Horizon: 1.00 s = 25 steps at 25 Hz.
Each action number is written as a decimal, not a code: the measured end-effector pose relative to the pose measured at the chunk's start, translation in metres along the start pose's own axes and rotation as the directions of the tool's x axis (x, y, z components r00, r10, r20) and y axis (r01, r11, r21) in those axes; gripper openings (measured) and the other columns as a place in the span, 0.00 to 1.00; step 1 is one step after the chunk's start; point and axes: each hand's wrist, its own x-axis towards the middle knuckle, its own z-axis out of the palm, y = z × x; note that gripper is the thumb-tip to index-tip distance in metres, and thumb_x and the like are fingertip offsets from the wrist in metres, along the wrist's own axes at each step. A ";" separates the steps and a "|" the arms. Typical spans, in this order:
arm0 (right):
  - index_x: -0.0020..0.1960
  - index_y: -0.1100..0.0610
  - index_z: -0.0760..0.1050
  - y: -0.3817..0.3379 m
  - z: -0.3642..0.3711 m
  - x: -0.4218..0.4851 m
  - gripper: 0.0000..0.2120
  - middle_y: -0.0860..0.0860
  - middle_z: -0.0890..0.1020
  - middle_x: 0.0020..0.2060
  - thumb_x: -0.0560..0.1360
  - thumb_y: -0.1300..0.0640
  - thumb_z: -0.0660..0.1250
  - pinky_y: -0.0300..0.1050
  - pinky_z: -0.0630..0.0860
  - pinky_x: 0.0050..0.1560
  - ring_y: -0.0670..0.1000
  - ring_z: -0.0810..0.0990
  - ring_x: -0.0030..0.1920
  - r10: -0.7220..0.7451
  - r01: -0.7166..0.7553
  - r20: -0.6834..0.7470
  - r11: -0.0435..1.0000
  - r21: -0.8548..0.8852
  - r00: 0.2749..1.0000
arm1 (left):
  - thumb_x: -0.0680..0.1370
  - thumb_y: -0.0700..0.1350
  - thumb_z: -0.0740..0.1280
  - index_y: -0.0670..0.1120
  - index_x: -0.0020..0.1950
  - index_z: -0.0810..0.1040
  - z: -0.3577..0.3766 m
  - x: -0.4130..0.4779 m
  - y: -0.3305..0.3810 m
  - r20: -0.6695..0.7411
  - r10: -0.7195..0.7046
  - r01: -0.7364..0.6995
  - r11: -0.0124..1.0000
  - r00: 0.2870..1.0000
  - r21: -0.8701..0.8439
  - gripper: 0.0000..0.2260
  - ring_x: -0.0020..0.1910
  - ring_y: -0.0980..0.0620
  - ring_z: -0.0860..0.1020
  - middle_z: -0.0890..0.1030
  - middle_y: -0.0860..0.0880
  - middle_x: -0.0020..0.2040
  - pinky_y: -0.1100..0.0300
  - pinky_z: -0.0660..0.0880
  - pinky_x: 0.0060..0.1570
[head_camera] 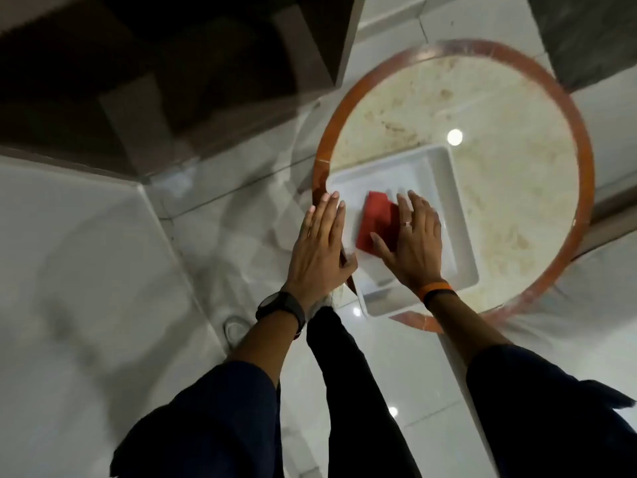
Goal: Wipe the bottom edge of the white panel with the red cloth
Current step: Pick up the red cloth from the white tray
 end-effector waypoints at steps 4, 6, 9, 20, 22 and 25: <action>0.79 0.56 0.61 0.009 0.013 -0.008 0.40 0.58 0.73 0.70 0.76 0.33 0.64 0.57 0.72 0.64 0.60 0.72 0.66 0.226 -0.221 -0.012 0.961 0.165 0.974 | 0.78 0.58 0.65 0.36 0.82 0.58 0.018 -0.009 0.003 0.016 -0.023 0.023 1.000 1.000 -0.010 0.40 0.84 0.41 0.54 0.55 0.39 0.83 0.45 0.58 0.80; 0.77 0.56 0.65 0.008 0.018 -0.008 0.38 0.56 0.76 0.66 0.75 0.33 0.64 0.56 0.73 0.63 0.59 0.72 0.64 0.257 -0.251 -0.008 0.950 0.184 0.966 | 0.78 0.57 0.65 0.36 0.82 0.58 0.023 -0.011 0.007 0.016 -0.004 0.004 1.000 1.000 -0.014 0.40 0.84 0.40 0.54 0.55 0.38 0.83 0.45 0.58 0.80; 0.70 0.54 0.71 0.004 0.020 -0.007 0.35 0.55 0.78 0.59 0.73 0.32 0.66 0.55 0.74 0.60 0.58 0.74 0.60 0.335 -0.325 -0.011 0.922 0.212 0.942 | 0.78 0.58 0.65 0.36 0.82 0.59 0.026 -0.013 0.009 0.005 0.018 -0.018 1.000 1.000 0.012 0.39 0.83 0.40 0.54 0.56 0.39 0.83 0.45 0.59 0.80; 0.58 0.60 0.77 0.008 -0.024 -0.019 0.18 0.56 0.85 0.52 0.71 0.62 0.78 0.48 0.83 0.53 0.55 0.85 0.52 0.268 -0.445 0.385 0.219 0.868 0.883 | 0.79 0.56 0.65 0.35 0.80 0.63 0.016 -0.026 0.020 -0.071 0.058 -0.063 0.996 0.996 -0.069 0.36 0.83 0.41 0.58 0.61 0.39 0.82 0.44 0.59 0.80; 0.62 0.60 0.78 0.011 -0.034 -0.026 0.20 0.55 0.86 0.53 0.72 0.64 0.76 0.45 0.83 0.52 0.51 0.85 0.52 0.251 -0.447 0.404 0.151 0.882 0.880 | 0.80 0.55 0.64 0.35 0.80 0.63 0.013 -0.022 0.025 -0.072 0.075 -0.082 0.991 0.995 -0.102 0.35 0.83 0.41 0.58 0.62 0.39 0.81 0.44 0.58 0.81; 0.60 0.63 0.81 0.019 -0.046 -0.035 0.15 0.56 0.87 0.50 0.74 0.62 0.75 0.48 0.83 0.53 0.50 0.86 0.49 0.225 -0.496 0.459 0.148 0.856 0.860 | 0.82 0.56 0.61 0.35 0.79 0.65 0.010 -0.015 0.032 -0.095 0.165 -0.180 0.966 0.982 -0.184 0.33 0.81 0.42 0.63 0.66 0.39 0.80 0.45 0.60 0.80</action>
